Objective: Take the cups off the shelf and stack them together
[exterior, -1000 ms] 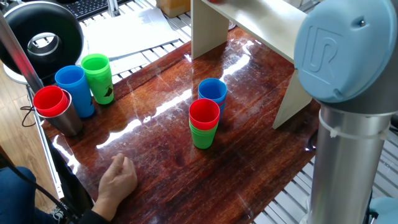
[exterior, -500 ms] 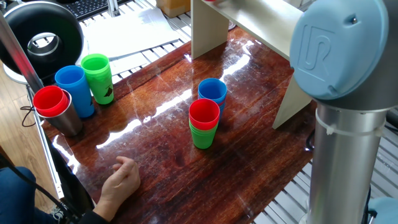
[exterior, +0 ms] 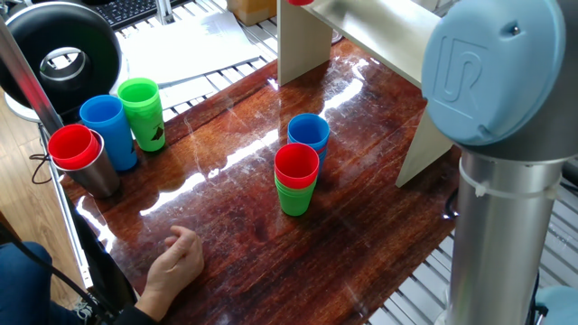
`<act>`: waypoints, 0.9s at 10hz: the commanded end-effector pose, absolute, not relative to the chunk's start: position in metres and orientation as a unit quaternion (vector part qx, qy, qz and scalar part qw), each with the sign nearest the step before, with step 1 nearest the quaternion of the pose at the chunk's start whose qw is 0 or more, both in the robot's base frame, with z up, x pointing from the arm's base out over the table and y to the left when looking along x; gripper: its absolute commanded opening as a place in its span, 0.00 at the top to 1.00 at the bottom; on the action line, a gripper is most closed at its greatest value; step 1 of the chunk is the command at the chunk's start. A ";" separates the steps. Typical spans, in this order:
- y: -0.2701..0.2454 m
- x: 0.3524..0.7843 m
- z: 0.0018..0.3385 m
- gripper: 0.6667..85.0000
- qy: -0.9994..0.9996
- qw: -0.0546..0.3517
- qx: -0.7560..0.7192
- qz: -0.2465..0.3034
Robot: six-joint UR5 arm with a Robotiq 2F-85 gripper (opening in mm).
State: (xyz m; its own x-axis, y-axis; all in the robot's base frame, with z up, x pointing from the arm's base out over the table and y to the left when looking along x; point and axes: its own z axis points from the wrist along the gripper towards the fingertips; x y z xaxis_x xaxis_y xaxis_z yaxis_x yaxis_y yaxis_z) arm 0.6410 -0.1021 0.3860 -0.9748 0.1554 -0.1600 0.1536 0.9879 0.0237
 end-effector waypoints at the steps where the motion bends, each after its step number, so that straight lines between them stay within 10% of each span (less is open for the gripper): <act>1: -0.097 0.634 0.386 0.99 0.992 0.080 0.096 0.008; 9: -0.136 0.620 0.388 0.99 0.996 0.053 -0.016 -0.076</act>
State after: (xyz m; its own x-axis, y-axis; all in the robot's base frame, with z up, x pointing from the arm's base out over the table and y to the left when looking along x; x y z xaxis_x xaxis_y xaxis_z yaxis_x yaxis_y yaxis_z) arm 0.6278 -0.1337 0.3871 -0.9902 0.0238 -0.1378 0.0425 0.9901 -0.1340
